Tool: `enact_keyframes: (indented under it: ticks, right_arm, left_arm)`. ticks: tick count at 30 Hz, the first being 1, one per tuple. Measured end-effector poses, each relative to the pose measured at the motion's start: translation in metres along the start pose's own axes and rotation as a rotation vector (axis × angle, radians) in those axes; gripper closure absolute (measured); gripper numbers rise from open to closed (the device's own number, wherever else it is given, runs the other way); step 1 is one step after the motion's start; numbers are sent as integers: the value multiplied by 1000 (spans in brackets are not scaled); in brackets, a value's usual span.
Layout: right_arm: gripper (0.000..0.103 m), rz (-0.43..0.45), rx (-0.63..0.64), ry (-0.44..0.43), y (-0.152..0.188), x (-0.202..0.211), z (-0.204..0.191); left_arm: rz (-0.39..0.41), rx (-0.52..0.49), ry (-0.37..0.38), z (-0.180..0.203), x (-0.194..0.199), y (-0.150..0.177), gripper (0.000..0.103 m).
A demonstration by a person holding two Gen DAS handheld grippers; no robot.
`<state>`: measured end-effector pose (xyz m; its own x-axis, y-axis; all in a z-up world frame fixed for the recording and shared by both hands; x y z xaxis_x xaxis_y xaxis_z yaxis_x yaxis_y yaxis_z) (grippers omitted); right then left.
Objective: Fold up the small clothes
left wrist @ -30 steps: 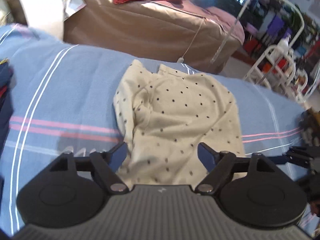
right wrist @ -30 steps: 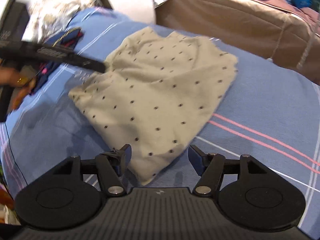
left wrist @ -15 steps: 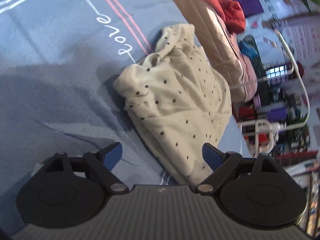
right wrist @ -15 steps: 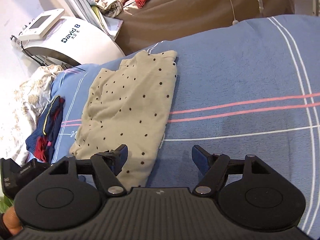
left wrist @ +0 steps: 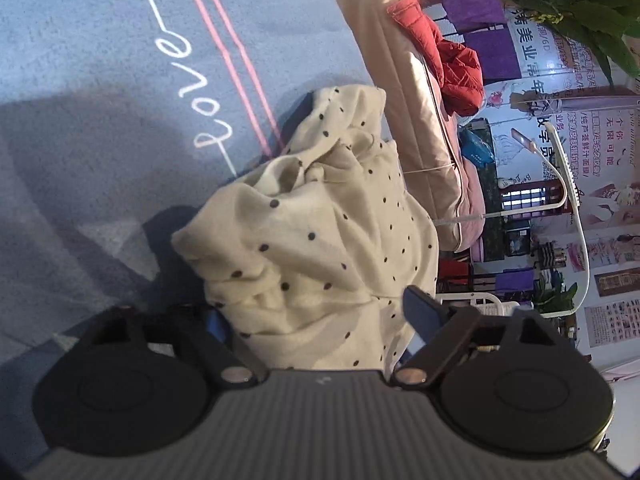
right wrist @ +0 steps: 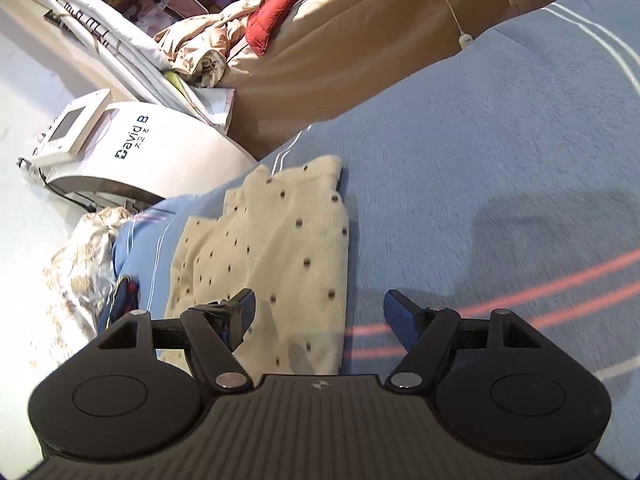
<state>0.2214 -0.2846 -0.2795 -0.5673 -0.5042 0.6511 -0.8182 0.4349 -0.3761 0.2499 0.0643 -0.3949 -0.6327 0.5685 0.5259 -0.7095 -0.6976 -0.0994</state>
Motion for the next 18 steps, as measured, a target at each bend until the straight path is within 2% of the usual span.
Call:
enact_keyframes:
  ticks: [2, 6, 8, 9, 10, 14, 18]
  right_arm:
    - [0, -5, -14, -46, -5, -12, -1]
    - [0, -5, -33, -126, -8, -30, -10]
    - [23, -6, -52, -118, -9, -37, -10]
    - [53, -11, -61, -103, -8, -39, -9]
    - [61, -20, -81, -99, -7, -42, -6]
    - [72, -7, -96, -85, -4, -39, -5]
    - [78, -12, -13, 7, -6, -41, -20]
  left_arm:
    - [-9, 28, -3, -4, -6, 1, 57]
    - [-7, 49, 11, -10, -12, 1, 65]
    - [-9, 47, 16, -9, -15, 1, 69]
    - [-9, 47, 16, -9, -16, 0, 70]
    - [-10, 49, 14, -10, -17, 0, 72]
    - [-12, 46, 3, -9, -20, -2, 75]
    - [-25, 8, -59, 3, -20, -6, 77]
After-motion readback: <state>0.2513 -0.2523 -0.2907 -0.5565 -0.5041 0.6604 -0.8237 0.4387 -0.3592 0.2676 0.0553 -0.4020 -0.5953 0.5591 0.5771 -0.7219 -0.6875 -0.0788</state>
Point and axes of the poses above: each gripper's, at about its wrist camera, not at the fingertips, and x roughly against the way its jaws point, z to its right, y to its underside, the point moved 5 cm from there along -x, roughly the way its jaws point, and after that the axes turned 1 degree about y, right-handed, at the moved point
